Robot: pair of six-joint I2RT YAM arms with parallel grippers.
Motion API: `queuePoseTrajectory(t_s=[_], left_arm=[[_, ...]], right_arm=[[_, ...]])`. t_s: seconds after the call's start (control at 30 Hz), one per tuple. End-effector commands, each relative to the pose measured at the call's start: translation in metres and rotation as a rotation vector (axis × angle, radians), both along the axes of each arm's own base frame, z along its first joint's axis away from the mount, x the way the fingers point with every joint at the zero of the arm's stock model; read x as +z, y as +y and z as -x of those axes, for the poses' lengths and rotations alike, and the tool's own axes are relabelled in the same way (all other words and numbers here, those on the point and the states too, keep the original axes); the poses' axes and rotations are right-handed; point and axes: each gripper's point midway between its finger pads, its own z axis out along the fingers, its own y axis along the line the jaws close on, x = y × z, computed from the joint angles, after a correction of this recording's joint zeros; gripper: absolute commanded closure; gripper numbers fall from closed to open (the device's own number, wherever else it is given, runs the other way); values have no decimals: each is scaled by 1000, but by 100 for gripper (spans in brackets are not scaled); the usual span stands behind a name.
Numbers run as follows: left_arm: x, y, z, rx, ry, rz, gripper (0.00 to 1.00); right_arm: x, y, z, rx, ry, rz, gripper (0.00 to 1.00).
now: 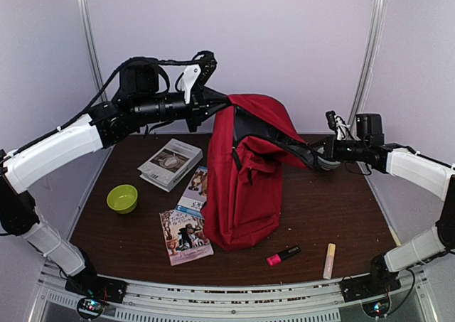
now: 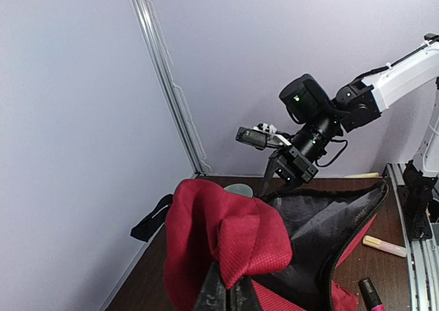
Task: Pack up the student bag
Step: Unzip the largest pocket of the student bag.
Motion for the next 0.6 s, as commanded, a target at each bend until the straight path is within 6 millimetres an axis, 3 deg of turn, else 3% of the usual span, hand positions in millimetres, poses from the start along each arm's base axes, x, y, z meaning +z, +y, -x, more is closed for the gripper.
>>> queuePoseTrajectory(t_s=[0.0, 0.23, 0.43, 0.57], left_arm=[[65, 23, 22, -17, -151, 179, 100], [-26, 19, 1, 32, 21, 41, 100], [-50, 21, 5, 28, 53, 15, 100], [-67, 25, 13, 10, 69, 16, 100]], right_arm=[[25, -12, -5, -48, -71, 13, 100], [154, 10, 10, 33, -342, -115, 100], [226, 50, 27, 161, -461, -203, 100], [277, 67, 51, 224, -569, -259, 100]])
